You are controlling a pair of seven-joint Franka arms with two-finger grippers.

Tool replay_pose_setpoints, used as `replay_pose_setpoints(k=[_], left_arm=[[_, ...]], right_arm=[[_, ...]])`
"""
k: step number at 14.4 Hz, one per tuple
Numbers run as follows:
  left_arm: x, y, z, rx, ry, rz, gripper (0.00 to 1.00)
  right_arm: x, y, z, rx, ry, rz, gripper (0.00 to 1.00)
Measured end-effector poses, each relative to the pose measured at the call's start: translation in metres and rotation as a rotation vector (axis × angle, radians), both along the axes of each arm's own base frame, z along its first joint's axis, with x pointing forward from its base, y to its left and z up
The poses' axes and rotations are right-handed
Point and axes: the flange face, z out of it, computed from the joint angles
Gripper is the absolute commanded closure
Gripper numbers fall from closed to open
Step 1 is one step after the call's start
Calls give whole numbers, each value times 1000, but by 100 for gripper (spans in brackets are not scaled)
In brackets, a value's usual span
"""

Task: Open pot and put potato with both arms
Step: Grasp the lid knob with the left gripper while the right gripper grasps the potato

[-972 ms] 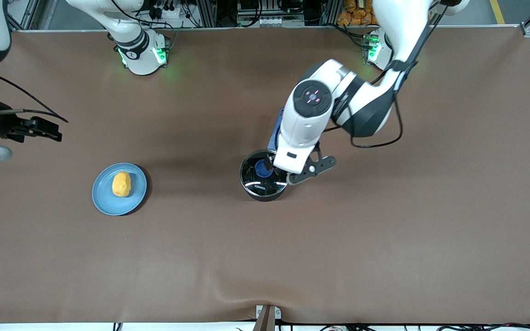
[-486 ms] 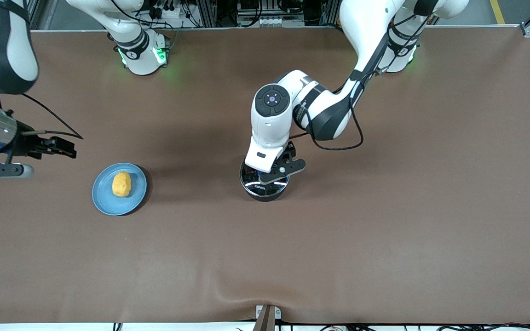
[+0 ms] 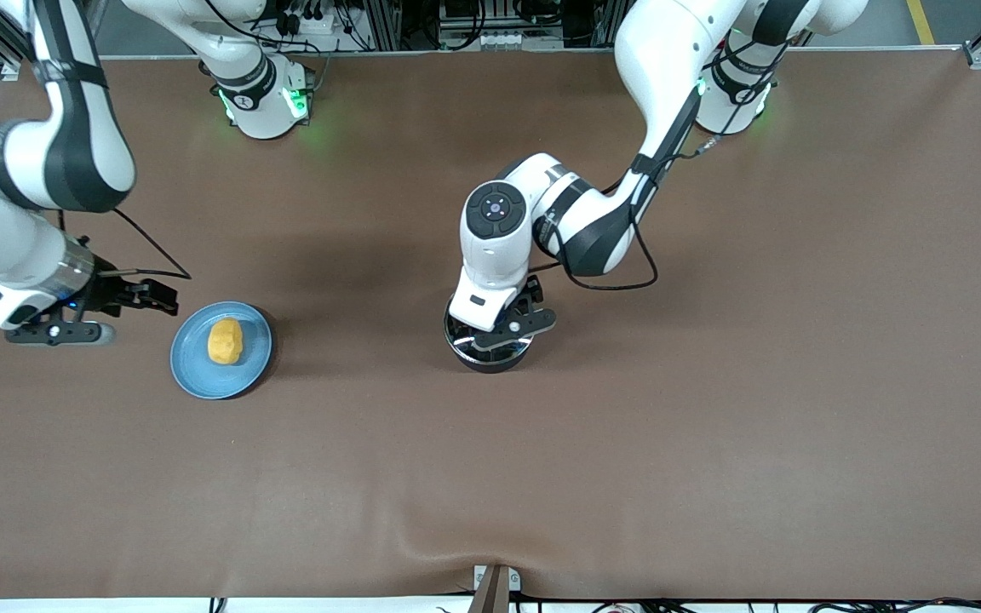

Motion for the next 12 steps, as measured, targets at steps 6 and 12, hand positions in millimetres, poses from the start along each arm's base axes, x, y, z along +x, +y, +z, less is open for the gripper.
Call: replay_pose_setpoints(k=[6,12], left_arm=[[-2,-3,-9,1,0,-26,12],[-4,-7,-18,2,1,-63,90]], right_arm=[[6,-9,-65,6,30,-15,0],[15,-8,-129,13,25,-14,0]])
